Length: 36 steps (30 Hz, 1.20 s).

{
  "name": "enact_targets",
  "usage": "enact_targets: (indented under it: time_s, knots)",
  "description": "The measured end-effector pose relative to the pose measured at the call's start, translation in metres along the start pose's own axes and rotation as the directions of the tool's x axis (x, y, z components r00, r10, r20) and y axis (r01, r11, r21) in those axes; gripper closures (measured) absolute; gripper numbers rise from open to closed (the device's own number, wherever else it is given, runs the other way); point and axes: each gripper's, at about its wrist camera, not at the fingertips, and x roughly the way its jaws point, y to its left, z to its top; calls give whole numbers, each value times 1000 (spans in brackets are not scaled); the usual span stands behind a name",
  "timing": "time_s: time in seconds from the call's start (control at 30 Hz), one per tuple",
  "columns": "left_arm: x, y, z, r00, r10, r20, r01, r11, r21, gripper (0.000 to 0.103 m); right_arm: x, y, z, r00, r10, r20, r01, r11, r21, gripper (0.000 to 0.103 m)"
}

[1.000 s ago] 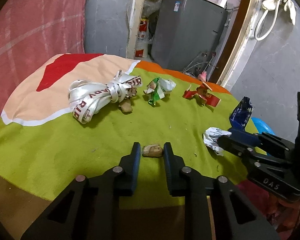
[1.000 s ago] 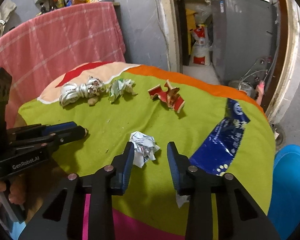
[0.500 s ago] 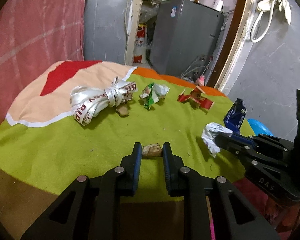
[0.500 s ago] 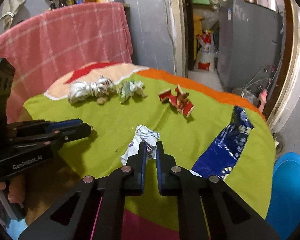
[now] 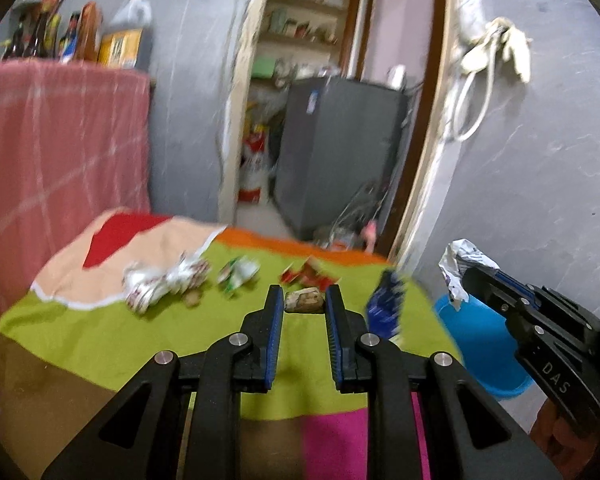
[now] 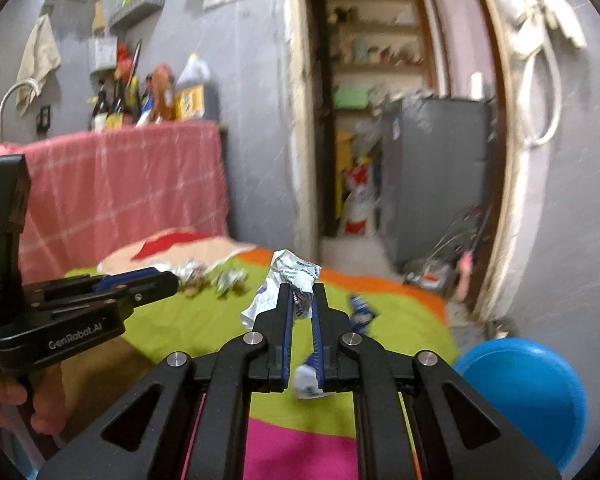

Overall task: Collect trash
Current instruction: 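Carry both items over the blue bucket and open both tools to drop them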

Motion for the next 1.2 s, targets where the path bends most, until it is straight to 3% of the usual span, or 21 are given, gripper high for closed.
enact_targets:
  time_s: [0.2,0.6,0.87,1.2]
  knots:
    - [-18,-49,12,990,-71,119,68,997,23,86,-46,-24,7,985,-125,115,124,992,15,96]
    - [-18,-141,23,956,-205,208,191,978,89,86,-114,-87,0,909,-356,216,350,934,65,96]
    - [9,-183,16,953,-257,158,240,963,119,86,-127,-129,-24,882,-435,179,420,900,119,96]
    - [60,-211,0,958,-287,14,284,952,117,86,-114,-166,-56,879,-471,79,449,871,198,95]
